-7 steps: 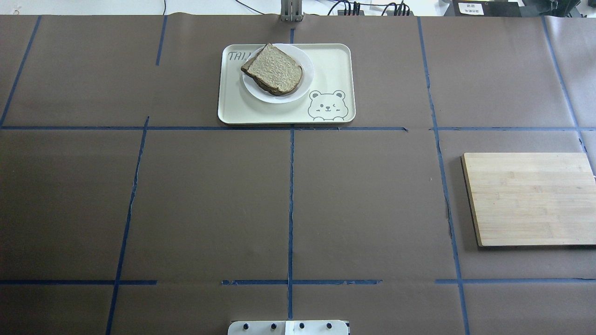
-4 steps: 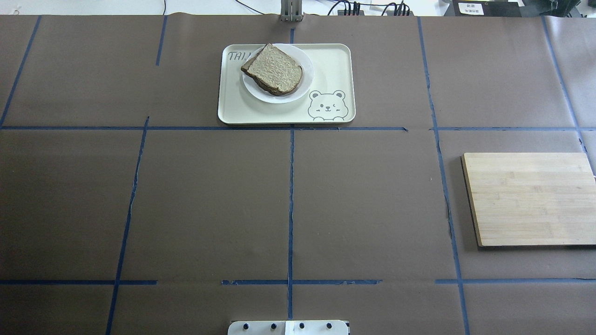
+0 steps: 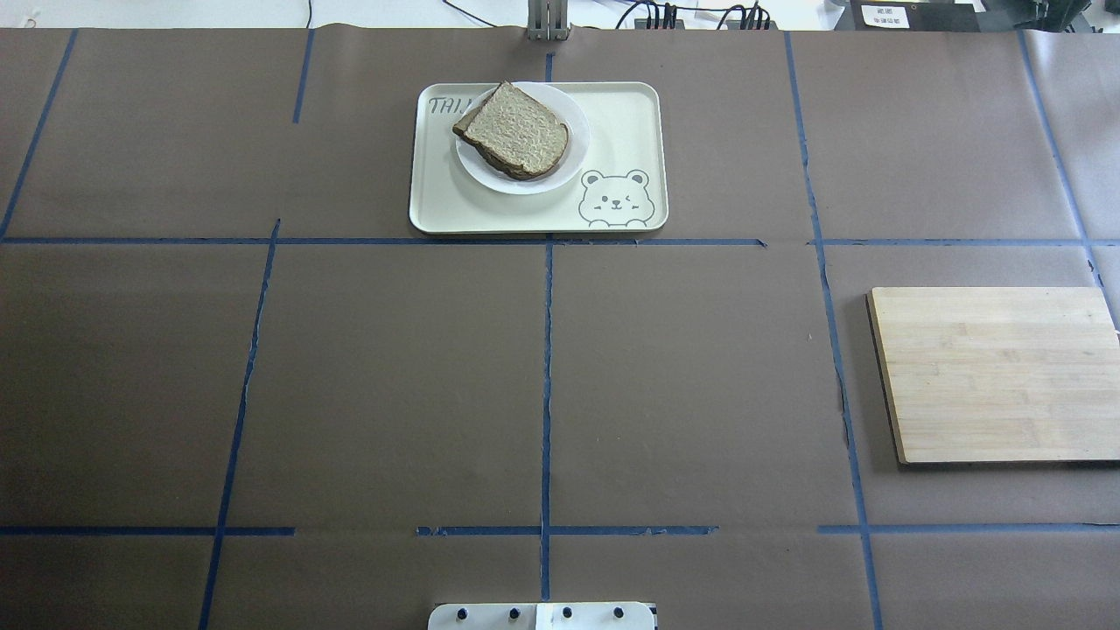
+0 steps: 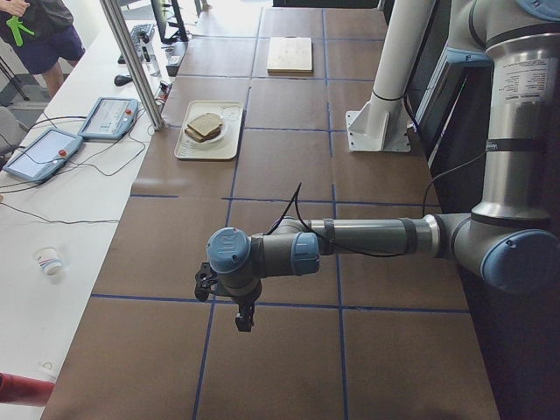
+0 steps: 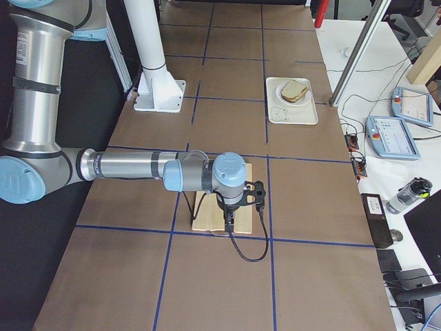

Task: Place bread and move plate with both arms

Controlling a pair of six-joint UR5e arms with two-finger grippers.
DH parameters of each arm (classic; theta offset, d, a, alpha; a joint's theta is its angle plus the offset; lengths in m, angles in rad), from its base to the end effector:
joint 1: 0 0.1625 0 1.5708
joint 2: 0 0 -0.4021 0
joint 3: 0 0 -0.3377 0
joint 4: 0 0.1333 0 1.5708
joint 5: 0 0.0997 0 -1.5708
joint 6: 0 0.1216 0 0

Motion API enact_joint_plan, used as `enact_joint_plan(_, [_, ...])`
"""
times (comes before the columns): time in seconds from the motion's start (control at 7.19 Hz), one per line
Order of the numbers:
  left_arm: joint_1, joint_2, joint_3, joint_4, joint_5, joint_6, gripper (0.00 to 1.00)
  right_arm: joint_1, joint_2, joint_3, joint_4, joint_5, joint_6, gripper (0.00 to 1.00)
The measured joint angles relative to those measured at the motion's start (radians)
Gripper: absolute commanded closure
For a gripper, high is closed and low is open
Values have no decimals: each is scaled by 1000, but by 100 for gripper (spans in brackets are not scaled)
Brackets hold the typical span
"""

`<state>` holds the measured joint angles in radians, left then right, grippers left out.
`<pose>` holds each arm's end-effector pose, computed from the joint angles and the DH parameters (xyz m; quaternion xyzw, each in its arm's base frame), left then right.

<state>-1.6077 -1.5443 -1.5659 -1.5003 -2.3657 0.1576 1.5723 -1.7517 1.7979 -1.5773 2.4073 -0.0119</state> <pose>-0.0619 -0.4154 0.6699 -0.0092 0.3893 0.0359 0.9204 0.0436 -0.3678 0.6199 0.0209 -0.4060 -0.0128 0.9136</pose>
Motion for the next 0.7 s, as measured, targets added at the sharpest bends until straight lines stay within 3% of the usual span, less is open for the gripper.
enact_joint_plan(0.7, [0,1,1,0,2,0,0,1,0,-1,-3,-38,7,0])
